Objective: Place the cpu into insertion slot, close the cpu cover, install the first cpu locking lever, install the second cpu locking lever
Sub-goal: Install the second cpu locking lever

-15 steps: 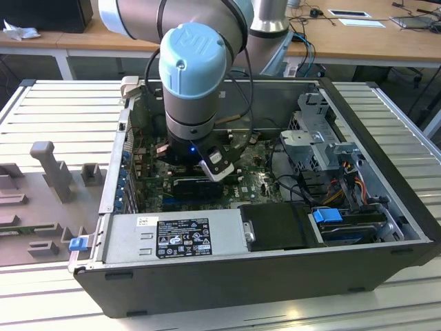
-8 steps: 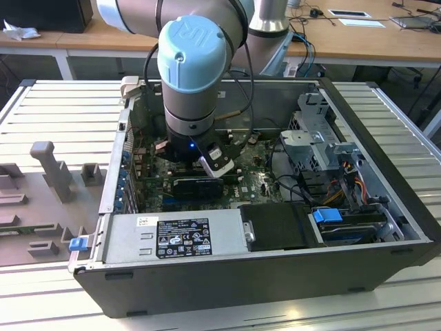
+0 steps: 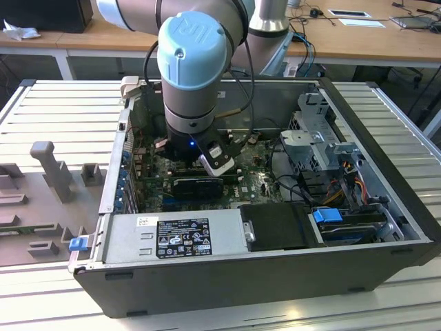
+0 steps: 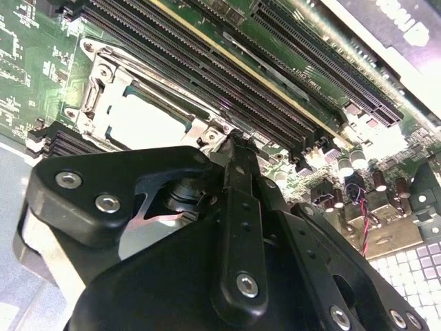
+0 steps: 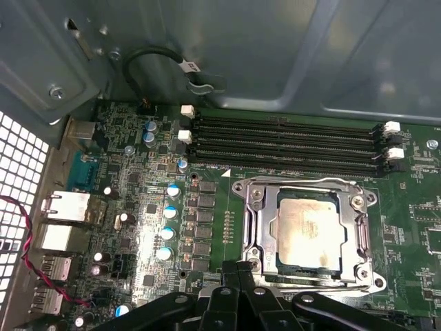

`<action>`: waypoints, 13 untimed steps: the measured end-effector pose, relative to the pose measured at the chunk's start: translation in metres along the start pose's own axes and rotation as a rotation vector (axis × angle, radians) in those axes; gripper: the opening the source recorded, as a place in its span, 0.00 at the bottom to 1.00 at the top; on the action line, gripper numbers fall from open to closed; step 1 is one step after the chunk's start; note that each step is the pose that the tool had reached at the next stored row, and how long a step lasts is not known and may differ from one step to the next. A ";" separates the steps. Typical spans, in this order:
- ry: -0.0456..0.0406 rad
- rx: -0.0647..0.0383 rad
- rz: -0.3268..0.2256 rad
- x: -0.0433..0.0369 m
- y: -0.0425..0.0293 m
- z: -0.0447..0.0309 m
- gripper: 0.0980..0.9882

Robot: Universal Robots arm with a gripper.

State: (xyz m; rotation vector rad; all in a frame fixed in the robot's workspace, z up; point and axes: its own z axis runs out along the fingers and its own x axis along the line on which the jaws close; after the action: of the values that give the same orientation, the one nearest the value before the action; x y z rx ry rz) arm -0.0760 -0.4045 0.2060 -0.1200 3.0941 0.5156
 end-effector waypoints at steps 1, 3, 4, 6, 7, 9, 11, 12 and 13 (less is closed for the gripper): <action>0.0000 0.000 0.000 0.0000 0.0001 -0.0001 0.01; 0.0000 0.000 0.000 0.0000 0.0002 -0.0007 0.01; 0.0000 0.000 0.000 0.0000 0.0003 -0.0009 0.01; -0.0001 0.000 0.000 0.0000 0.0004 -0.0011 0.01; 0.0000 0.000 0.000 0.0000 0.0004 -0.0013 0.01; 0.0000 0.000 0.000 0.0000 0.0005 -0.0015 0.01; 0.0000 0.000 0.000 0.0000 0.0006 -0.0017 0.01; 0.0000 0.000 0.000 0.0000 0.0007 -0.0019 0.01; -0.0001 0.000 0.000 0.0000 0.0007 -0.0020 0.01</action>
State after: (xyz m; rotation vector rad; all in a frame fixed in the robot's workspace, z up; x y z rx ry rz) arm -0.0760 -0.4045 0.2081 -0.1201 3.0938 0.5163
